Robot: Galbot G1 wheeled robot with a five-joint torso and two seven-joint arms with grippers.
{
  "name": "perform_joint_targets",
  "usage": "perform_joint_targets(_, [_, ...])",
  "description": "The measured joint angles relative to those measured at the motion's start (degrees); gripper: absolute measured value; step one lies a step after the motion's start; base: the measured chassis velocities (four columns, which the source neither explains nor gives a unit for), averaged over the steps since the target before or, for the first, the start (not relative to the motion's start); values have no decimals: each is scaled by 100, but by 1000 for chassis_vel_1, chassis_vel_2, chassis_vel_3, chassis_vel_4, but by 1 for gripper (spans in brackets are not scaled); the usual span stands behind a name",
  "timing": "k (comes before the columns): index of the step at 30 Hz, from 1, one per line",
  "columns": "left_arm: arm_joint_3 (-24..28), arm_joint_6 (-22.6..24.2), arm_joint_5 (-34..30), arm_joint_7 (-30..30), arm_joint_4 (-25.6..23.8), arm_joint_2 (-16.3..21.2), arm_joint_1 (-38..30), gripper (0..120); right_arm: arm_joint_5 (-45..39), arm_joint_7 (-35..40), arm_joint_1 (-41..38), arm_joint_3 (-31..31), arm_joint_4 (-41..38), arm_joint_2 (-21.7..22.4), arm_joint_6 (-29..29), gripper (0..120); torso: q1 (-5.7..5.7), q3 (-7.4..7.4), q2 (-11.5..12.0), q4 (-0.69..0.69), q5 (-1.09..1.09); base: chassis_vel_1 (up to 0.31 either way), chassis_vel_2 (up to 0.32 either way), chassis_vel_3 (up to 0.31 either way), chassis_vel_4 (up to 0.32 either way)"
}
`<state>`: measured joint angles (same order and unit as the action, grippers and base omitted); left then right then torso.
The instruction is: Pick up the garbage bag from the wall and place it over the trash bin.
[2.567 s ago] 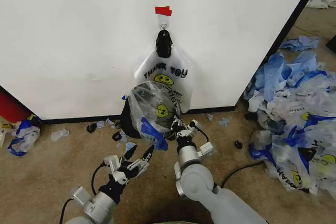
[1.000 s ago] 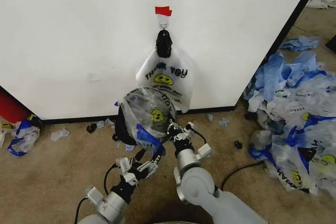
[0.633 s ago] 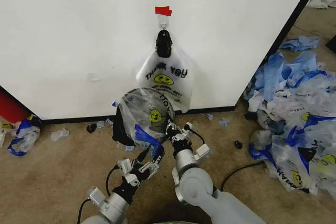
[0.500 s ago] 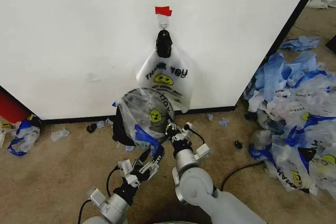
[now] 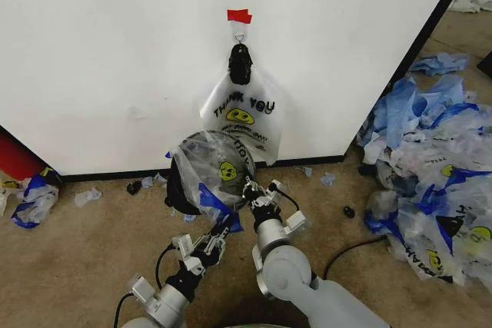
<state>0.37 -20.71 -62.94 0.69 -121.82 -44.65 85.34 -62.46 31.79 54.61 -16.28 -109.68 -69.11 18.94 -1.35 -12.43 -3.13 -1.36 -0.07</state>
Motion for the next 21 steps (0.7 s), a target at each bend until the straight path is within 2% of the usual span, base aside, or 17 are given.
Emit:
perform_joint_targets(1, [9,0,45,3,7,-4,34,0,34,19,2,8,19,0,-10,0,0,0,0,1,0,0,0,0,0])
perform_joint_targets(14, [-5,-3,116,-80,42,-79,16,0,22,197,46,143,-55,40,-63,0,0,0,0,0,0,0,0,0,0])
perform_joint_targets(21, [-393,-38,-57,-217,2,-125,-19,0,-78,312,16,240,-182,105,-114,0,0,0,0,1,0,0,0,0,0])
